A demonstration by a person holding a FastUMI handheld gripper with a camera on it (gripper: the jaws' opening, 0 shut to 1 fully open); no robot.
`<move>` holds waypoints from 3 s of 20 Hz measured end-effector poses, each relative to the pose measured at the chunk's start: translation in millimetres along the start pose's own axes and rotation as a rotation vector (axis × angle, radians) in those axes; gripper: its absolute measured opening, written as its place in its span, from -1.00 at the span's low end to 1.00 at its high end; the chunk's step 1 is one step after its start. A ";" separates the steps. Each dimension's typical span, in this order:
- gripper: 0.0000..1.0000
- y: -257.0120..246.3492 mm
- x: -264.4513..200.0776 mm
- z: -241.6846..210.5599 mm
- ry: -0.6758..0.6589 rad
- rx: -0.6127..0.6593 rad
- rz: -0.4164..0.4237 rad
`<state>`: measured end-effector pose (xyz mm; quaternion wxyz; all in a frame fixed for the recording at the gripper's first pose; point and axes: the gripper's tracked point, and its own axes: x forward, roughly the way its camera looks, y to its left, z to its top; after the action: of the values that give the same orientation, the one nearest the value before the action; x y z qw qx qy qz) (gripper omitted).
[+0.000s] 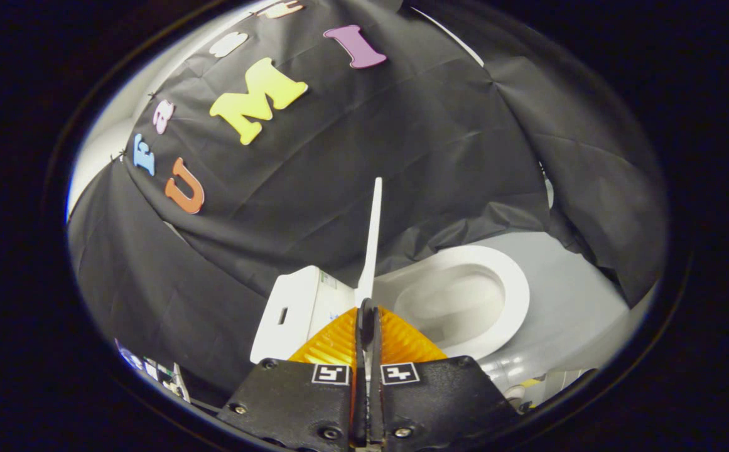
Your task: Open the toilet lid.
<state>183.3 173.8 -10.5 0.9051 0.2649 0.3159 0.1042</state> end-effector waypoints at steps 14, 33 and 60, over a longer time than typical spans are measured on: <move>-0.89 96.1 9.7 -4.6 0.004 -0.082 0.063; -0.89 210.2 38.9 -44.2 0.020 -0.278 0.086; -0.88 311.0 98.9 -123.1 0.052 -0.595 0.039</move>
<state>176.5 520.6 26.8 0.9324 -0.0086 0.2893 0.2163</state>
